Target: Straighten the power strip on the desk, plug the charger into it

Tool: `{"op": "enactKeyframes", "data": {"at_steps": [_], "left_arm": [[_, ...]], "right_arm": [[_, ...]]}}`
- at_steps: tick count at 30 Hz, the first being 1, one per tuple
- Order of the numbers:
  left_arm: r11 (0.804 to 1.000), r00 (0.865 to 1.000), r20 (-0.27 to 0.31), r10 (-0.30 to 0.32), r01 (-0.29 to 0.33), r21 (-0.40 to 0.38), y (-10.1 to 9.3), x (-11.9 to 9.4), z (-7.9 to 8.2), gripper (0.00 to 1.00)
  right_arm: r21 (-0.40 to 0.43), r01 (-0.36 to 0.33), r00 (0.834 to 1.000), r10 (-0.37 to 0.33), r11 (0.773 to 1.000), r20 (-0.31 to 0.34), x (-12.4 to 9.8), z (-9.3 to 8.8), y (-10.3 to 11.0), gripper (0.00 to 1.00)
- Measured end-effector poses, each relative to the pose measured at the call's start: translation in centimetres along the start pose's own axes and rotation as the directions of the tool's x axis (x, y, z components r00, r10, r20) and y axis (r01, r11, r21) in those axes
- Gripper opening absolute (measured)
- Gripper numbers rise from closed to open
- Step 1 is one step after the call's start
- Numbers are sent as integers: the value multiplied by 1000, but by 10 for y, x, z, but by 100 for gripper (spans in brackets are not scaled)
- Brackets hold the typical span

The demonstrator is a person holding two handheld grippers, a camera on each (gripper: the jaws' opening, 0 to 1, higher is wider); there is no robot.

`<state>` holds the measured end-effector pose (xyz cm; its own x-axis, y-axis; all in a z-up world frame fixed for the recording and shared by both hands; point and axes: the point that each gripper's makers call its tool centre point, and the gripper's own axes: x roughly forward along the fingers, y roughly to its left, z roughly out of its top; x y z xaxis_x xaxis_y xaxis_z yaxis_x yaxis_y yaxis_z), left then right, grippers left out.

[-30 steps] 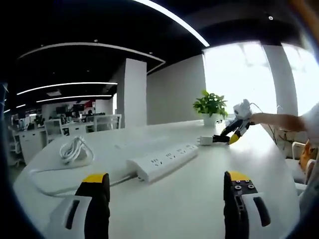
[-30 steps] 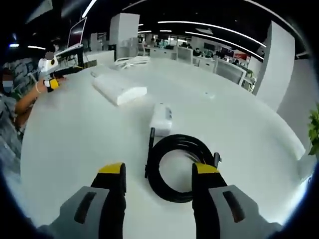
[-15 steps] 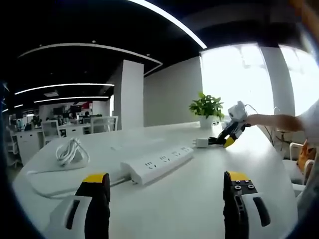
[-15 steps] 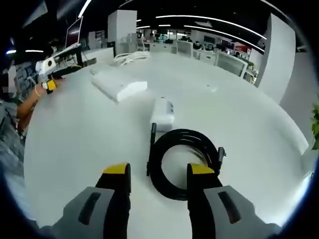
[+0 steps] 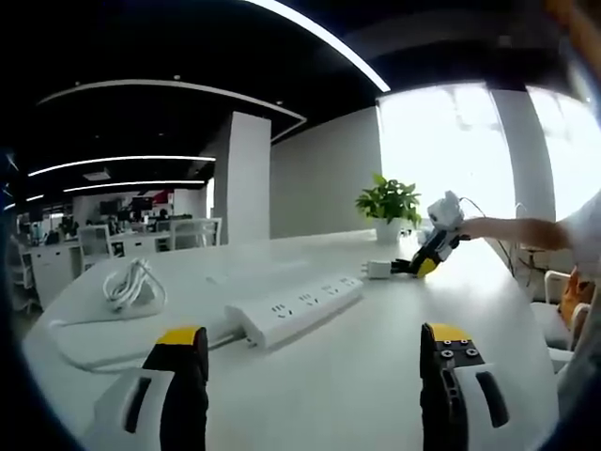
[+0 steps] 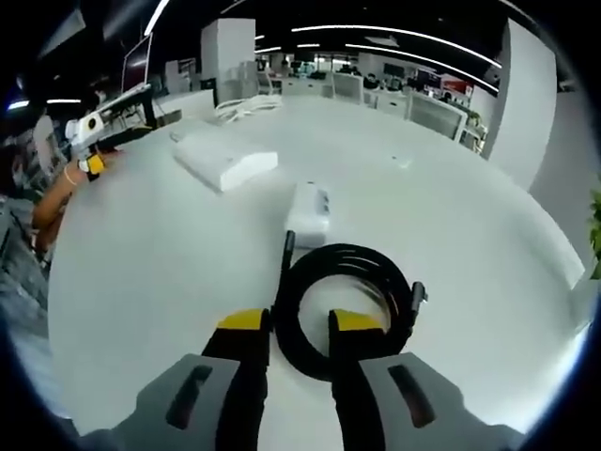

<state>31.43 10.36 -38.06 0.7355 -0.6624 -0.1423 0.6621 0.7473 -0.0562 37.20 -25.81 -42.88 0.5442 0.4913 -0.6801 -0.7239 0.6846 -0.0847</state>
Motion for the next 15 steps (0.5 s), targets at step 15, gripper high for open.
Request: {"op": "enactKeyframes", "data": {"at_steps": [15], "left_arm": [[1000,1000,-3,-1,1,-10,3,0,-4,95]], "right_arm": [[-136,-15,999,11,991,-30,4,6,8,10]]}}
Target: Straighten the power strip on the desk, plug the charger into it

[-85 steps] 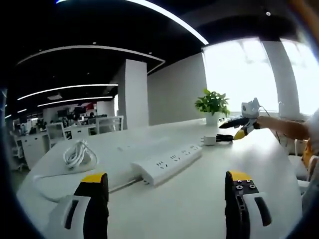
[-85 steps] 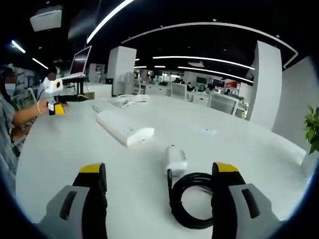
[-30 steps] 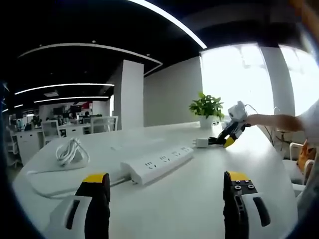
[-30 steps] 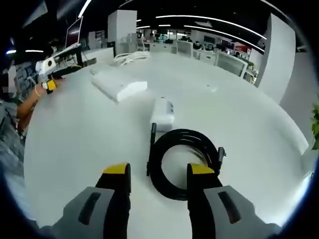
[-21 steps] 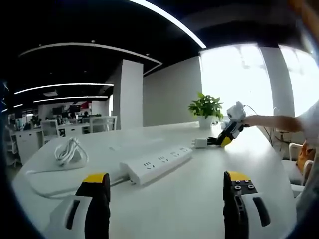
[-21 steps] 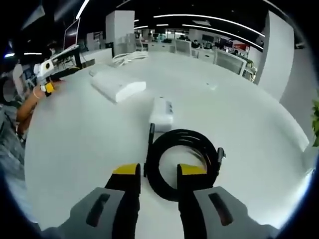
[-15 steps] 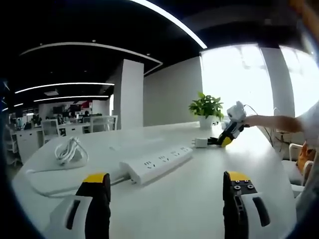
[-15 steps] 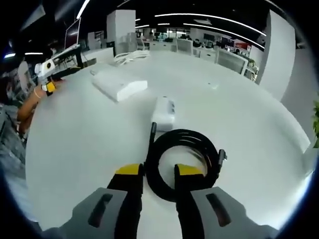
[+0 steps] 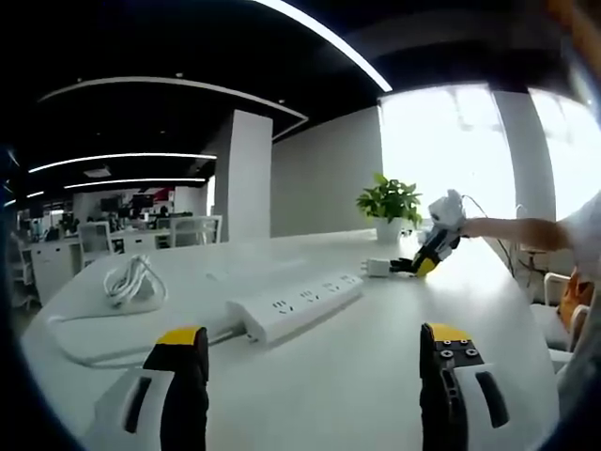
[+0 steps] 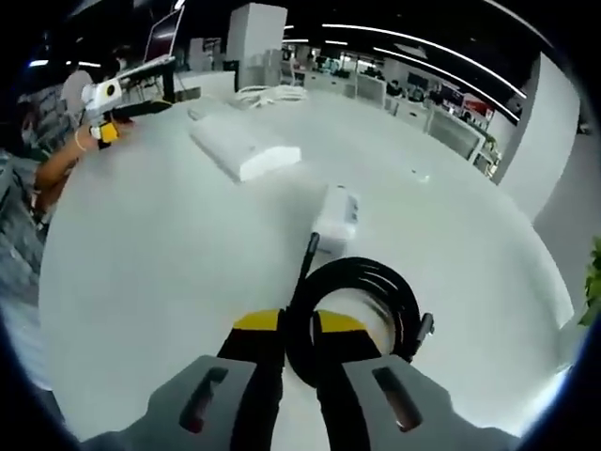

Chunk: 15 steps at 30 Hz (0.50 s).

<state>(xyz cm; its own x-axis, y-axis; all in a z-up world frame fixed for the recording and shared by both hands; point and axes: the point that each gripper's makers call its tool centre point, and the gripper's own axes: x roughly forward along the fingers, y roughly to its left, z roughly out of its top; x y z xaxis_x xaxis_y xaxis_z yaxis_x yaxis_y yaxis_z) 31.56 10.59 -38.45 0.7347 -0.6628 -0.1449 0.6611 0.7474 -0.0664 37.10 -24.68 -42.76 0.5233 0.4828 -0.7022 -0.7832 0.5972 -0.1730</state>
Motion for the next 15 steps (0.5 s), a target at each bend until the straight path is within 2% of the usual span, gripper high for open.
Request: {"op": "enactKeyframes", "data": {"at_steps": [4,8,9,11,14,15], "left_arm": [[1000,1000,1,-4,4,-3,-1,0,0,95],[1000,1000,0,-1,1,0,0,-1,-1,95],[1000,1000,2,-1,1,-2,1,-2,0,95],[1000,1000,5,2,-2,-3,1,-2,1,95],[1000,1000,10,1,-1,-2,0,-2,2,95],[1000,1000,11,1,-1,-2,0,-3,3,95]], "right_arm": [[19,-25,1000,24,1000,15,-1,3,0,10],[125,-86,992,74,988,99,-6,16,7,9],[175,-97,989,76,980,125,-8,21,7,9],[215,-120,984,87,969,157,-9,26,9,9],[307,-147,975,86,940,204,-12,33,9,8],[346,-162,971,86,924,224,-14,36,9,8]]}}
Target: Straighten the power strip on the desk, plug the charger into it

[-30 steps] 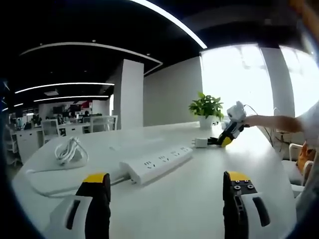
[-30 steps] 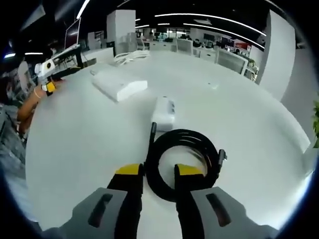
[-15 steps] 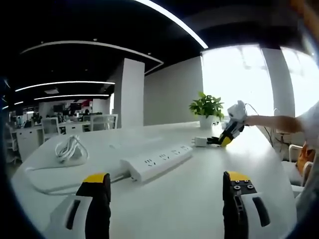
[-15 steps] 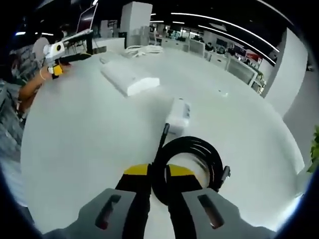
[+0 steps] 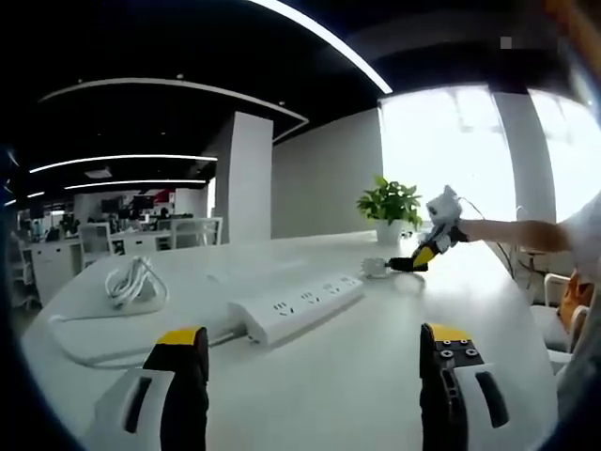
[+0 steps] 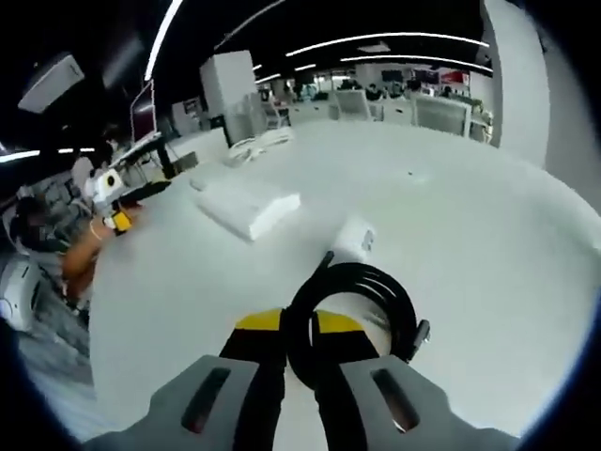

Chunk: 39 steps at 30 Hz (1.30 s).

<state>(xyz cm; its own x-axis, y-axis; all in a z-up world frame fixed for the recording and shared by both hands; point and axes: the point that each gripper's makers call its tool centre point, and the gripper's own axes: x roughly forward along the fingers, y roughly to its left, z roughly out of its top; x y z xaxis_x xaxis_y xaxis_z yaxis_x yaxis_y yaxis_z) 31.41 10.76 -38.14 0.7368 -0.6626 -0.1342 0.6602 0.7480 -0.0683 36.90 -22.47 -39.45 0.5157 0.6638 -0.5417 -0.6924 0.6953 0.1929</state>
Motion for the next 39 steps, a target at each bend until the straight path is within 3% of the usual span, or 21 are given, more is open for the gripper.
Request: {"op": "enactKeyframes", "data": {"at_steps": [5,8,18,23,29,34,37,39], "left_arm": [[1000,1000,1,2,-2,2,-1,-1,1,95],[1000,1000,4,2,-2,2,-1,-1,2,95],[1000,1000,8,-1,1,1,-1,0,4,95],[1000,1000,7,-7,7,5,-2,3,7,95],[1000,1000,18,-13,13,24,-4,6,18,95],[999,1000,25,-20,19,29,-6,12,22,94],[999,999,22,-35,34,35,-12,17,23,94],[998,999,22,-43,42,40,-16,21,24,94]], "right_arm": [[127,-15,997,5,992,79,-2,13,2,8],[214,-50,991,22,975,129,-2,22,7,8],[360,-110,969,18,926,248,-3,43,30,7],[372,-97,958,-14,923,286,3,50,40,7],[395,-97,933,-54,914,356,2,67,54,7],[370,-90,917,-67,925,392,6,76,71,7],[303,-33,911,-96,953,401,11,81,79,7],[282,-25,907,-97,959,410,14,85,87,7]]}}
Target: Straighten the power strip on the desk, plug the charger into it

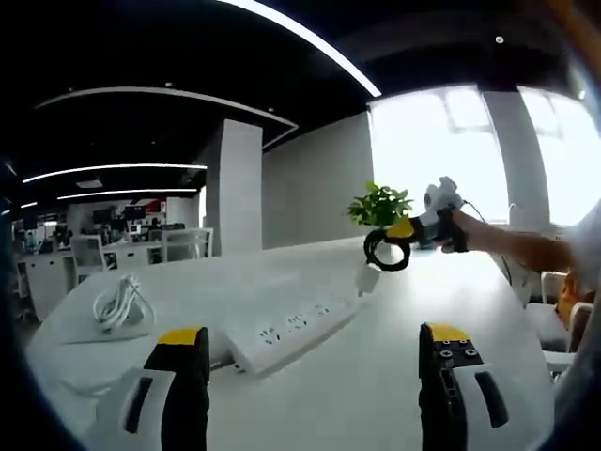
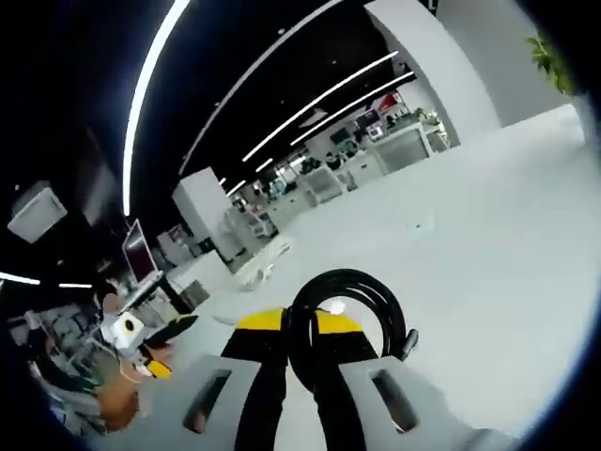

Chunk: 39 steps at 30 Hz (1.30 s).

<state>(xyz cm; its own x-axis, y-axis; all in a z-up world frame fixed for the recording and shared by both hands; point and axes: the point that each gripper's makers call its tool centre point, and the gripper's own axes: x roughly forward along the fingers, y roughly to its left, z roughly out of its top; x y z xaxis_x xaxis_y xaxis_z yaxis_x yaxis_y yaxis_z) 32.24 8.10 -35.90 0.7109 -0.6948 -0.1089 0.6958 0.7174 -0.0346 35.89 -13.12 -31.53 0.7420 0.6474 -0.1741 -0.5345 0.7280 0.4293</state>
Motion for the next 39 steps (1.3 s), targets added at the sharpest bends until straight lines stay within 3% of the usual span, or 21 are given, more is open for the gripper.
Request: {"op": "enactKeyframes", "data": {"at_steps": [3,5,9,11,17,21,25,39], "left_arm": [[1000,1000,5,-13,13,5,-5,6,4,94],[1000,1000,5,-18,18,14,-8,12,7,94],[999,1000,11,-26,26,29,-12,23,10,94],[999,1000,12,-28,27,34,-13,30,10,94],[998,999,1,-33,33,46,-18,45,9,93],[999,1000,2,-28,28,45,-16,49,9,93],[998,1000,-5,-19,19,53,-13,52,9,93],[993,999,-30,28,-25,119,-6,67,7,92]], "right_arm": [[-42,8,1000,-7,999,30,5,3,10,7],[-47,2,999,0,999,44,12,27,-17,7],[-83,5,995,4,997,103,20,43,-12,7],[-117,31,992,-17,993,123,26,44,-9,7],[-114,58,984,-37,992,174,37,48,-5,7],[-157,119,972,-83,980,219,39,54,-3,7],[-200,152,968,-105,968,227,44,52,6,7],[-245,173,967,-117,954,227,43,47,41,7]]}}
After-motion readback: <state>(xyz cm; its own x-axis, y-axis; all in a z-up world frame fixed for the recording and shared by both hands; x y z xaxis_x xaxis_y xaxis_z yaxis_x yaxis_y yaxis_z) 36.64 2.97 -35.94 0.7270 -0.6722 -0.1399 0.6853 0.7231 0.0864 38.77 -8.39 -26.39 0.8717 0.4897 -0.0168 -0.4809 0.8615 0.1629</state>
